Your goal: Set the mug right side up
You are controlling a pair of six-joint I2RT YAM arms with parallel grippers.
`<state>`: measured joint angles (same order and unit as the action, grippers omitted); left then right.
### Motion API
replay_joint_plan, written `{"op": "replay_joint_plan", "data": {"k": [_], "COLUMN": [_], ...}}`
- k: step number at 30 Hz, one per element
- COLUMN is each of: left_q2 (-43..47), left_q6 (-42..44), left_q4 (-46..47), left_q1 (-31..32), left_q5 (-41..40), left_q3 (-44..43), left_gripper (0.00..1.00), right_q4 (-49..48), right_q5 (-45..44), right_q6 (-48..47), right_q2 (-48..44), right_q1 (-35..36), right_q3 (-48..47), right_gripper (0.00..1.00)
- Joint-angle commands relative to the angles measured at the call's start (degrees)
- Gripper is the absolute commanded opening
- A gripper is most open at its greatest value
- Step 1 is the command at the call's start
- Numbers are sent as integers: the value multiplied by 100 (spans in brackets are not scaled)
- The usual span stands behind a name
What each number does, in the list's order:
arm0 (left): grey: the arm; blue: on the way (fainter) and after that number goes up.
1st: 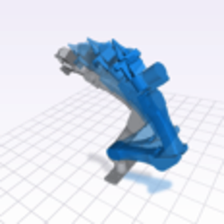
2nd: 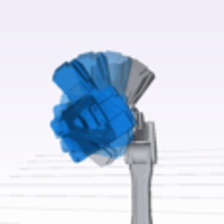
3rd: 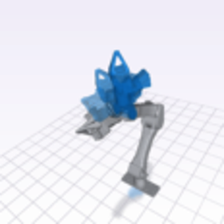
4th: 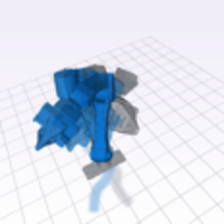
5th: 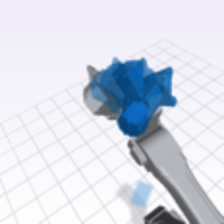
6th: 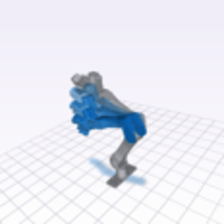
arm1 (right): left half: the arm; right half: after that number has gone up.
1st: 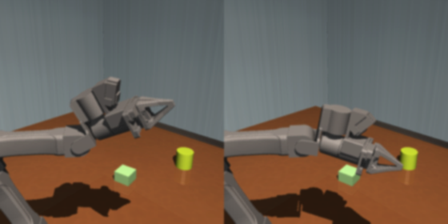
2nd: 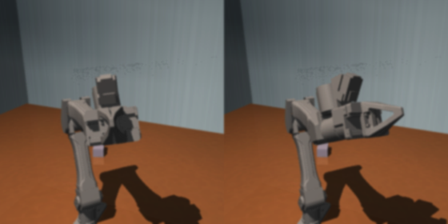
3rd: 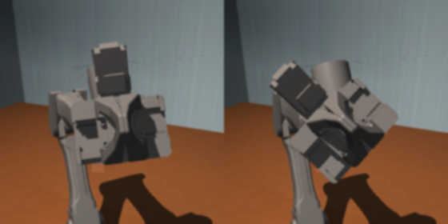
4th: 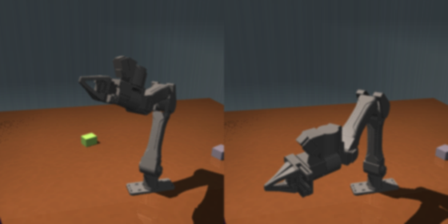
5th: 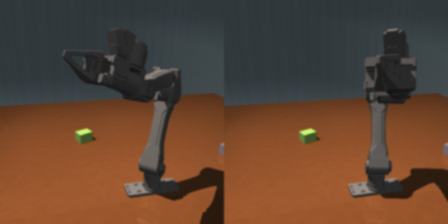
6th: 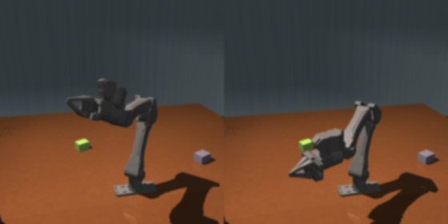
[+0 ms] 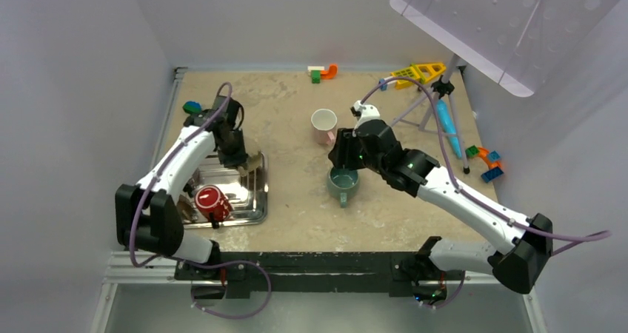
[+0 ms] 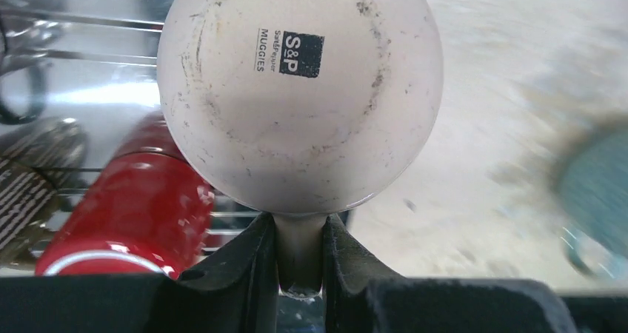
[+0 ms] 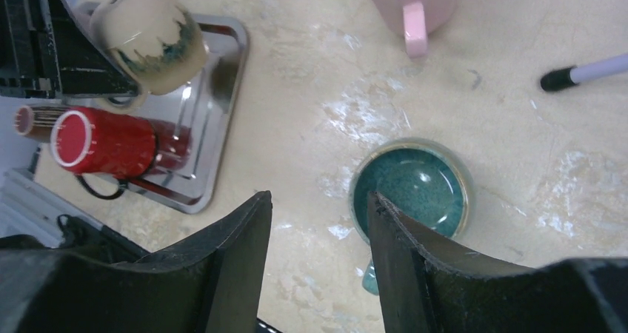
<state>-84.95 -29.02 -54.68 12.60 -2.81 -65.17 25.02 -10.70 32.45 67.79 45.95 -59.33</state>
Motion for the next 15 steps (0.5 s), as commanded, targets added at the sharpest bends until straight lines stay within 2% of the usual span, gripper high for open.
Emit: {"op": "replay_joint_plan", "data": {"k": [1, 4, 7, 10, 12, 15], "left_q2": [971, 1252, 1387, 1531, 1702, 1797], "left_q6": [467, 541, 289, -368, -991, -1348], "left_q4": [-368, -298, -9, 726, 1342, 1624], "left_q1": [-20, -21, -21, -21, -14, -12], "left_q5": [1857, 2830, 3910, 5041, 5328, 5348], "left_q3": [-1065, -1297, -1492, -1685, -1753, -2079], "left_gripper": [0, 0, 0, 0, 0, 0], "right_q4": [-389, -1197, -2247, -3621, -4304, -4742], "right_q5": [392, 717, 1129, 1721, 1823, 1732], "right_q6": [-271, -211, 70, 669, 1198, 1628], "right_q2": [-376, -702, -909, -981, -974, -921], "right_q1": [-12, -11, -11, -16, -15, -13], "right_q3": [-583, -586, -481, -248, -106, -12], "right_gripper": [56, 61, 75, 76, 76, 76]}}
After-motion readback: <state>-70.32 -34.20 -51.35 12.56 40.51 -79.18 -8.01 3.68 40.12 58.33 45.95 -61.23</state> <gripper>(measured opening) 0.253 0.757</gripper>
